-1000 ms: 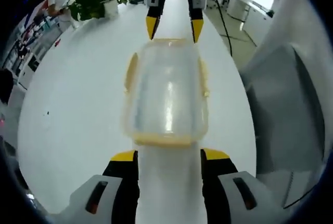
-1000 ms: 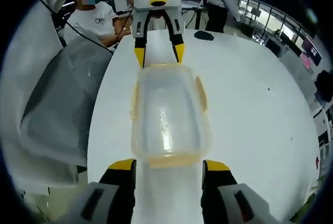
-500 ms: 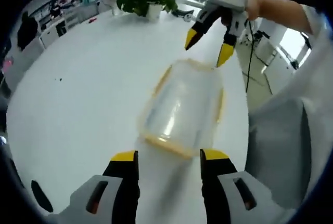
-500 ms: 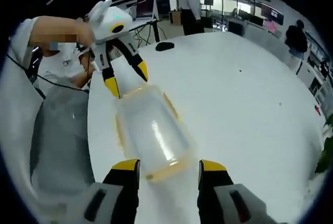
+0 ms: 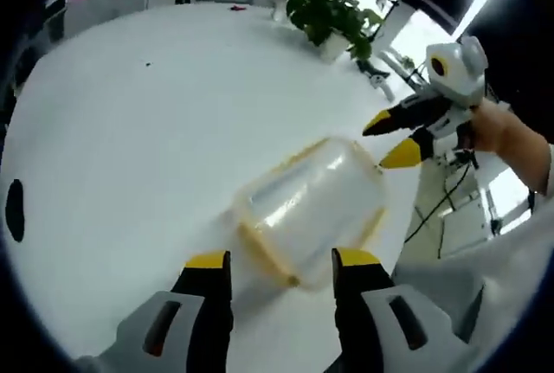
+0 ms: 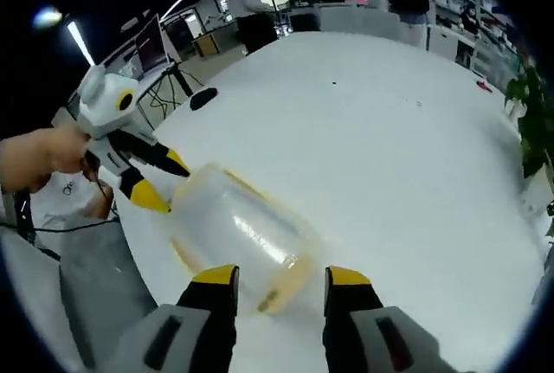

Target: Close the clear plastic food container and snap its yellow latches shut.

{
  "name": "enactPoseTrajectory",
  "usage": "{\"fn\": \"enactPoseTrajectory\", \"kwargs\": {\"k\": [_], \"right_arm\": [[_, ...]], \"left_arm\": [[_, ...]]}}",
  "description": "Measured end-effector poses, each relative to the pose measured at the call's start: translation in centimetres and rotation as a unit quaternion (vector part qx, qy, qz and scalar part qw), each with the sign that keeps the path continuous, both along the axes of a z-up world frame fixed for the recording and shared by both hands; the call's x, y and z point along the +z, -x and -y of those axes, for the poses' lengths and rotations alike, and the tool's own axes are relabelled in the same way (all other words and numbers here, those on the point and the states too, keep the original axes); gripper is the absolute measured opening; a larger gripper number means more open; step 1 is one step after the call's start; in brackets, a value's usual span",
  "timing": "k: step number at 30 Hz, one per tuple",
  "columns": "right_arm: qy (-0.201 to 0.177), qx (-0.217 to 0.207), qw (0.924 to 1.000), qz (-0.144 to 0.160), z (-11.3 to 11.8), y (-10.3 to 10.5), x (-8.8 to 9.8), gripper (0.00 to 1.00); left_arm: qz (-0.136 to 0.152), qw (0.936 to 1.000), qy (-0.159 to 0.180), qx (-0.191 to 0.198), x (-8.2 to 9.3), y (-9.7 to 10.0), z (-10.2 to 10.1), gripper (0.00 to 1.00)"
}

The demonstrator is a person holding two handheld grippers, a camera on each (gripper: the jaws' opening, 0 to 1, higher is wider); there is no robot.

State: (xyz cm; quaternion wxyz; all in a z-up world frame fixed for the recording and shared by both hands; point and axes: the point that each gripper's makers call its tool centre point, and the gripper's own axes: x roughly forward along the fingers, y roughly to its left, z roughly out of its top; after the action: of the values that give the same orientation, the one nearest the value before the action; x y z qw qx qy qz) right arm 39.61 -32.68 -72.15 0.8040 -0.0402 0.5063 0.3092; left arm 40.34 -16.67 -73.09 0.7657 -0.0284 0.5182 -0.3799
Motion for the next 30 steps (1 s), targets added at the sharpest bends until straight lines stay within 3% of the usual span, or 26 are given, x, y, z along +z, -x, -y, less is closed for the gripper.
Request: {"fn": "enactPoseTrajectory", "kwargs": {"k": [3, 6, 14, 17, 20, 23, 30], "right_arm": [[-0.02, -0.03, 0.9992, -0.016, -0.3, 0.2, -0.1, 0.33], [-0.018, -0.041, 0.9987, -0.027, -0.4, 0.4, -0.4, 0.3], [-0.001, -0.032, 0.999, -0.032, -1.4, 0.6, -1.0, 0.28], [0.007, -0.03, 0.9991, -0.028, -1.3, 0.5, -1.1, 0.28], [0.015, -0.026, 0.9992, -0.028, -1.2, 0.6, -1.2, 0.28], [0.018, -0.024, 0.9992, -0.026, -1.1, 0.6, -1.2, 0.28], [0.034, -0.02, 0.9987, -0.032, -1.2, 0.7, -1.3, 0.26]], "left_arm": [[-0.012, 0.9993, 0.013, 0.034, 0.1, -0.2, 0.1, 0.46], [-0.006, 0.9995, 0.008, 0.031, 0.2, 0.0, 0.3, 0.45], [-0.013, 0.9992, 0.009, 0.037, 0.0, 0.6, 1.5, 0.44], [-0.002, 0.9997, -0.009, 0.022, -0.1, 0.8, 1.8, 0.45], [0.018, 0.9988, -0.046, -0.002, -0.7, 0.5, 1.1, 0.36], [0.0, 0.9991, -0.028, 0.031, -0.6, 0.3, 1.3, 0.35], [0.011, 0.9993, -0.033, 0.016, -0.7, 0.2, 1.6, 0.34]]}}
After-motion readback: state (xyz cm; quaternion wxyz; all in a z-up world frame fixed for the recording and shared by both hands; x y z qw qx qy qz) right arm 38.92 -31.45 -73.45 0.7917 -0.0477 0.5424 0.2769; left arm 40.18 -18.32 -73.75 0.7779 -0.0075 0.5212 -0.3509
